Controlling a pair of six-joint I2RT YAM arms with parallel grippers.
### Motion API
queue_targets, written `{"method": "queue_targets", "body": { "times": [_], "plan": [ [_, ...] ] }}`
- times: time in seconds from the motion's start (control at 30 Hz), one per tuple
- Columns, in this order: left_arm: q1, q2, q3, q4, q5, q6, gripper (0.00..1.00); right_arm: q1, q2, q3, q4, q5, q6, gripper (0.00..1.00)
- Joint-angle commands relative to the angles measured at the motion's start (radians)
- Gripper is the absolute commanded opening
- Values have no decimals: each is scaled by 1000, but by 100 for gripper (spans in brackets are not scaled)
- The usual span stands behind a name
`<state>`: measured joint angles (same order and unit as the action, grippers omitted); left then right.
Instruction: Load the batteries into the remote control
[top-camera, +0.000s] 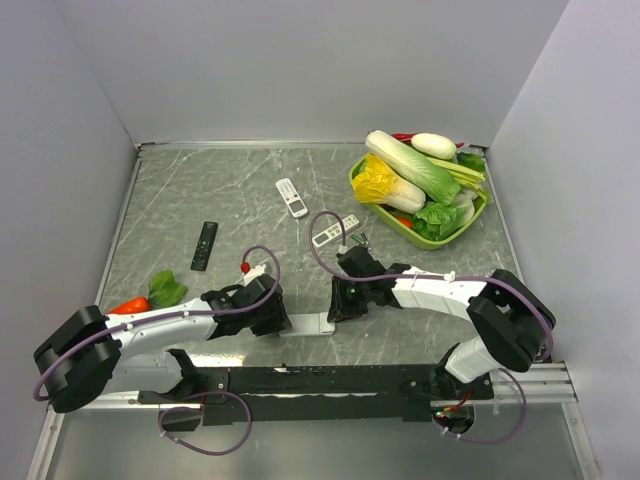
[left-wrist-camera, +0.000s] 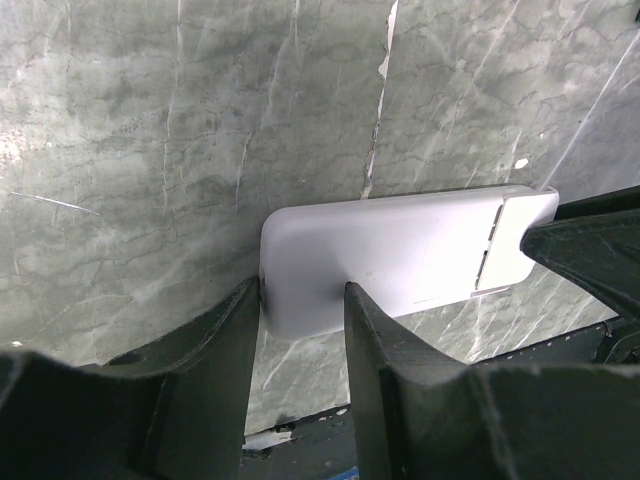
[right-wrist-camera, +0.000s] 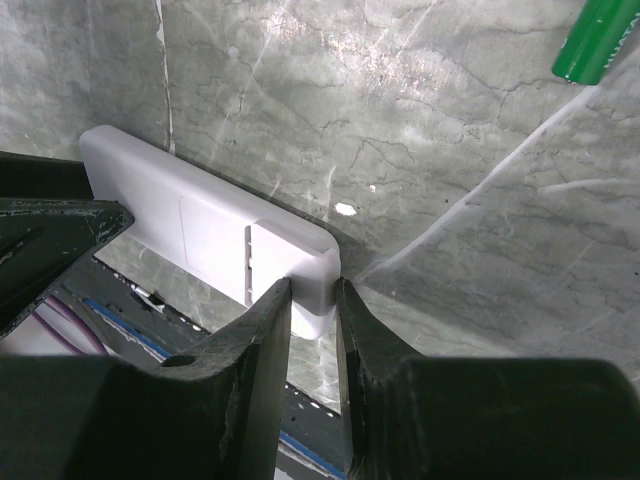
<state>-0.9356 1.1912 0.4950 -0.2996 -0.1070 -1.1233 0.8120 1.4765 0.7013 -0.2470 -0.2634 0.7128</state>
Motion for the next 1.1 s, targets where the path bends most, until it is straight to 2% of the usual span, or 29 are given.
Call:
{"method": "queue_targets", "body": {
  "times": [0.0,0.53,0.8,1.07],
  "plan": [
    [-11,21,-13,-9,20,-7,42,19,28,4,-28,-11,11,27],
    [-11,-1,-30,-7,21,-18,42,-10,28,-45,38,-154,82,20],
    [-12,5,-32,1,26,-15,43,-13,73,-25,9,-148,4,20],
    [-11,13,-32,4,24,-15,43,-16,117,41,-110,-105,-104,20]
  ]
}}
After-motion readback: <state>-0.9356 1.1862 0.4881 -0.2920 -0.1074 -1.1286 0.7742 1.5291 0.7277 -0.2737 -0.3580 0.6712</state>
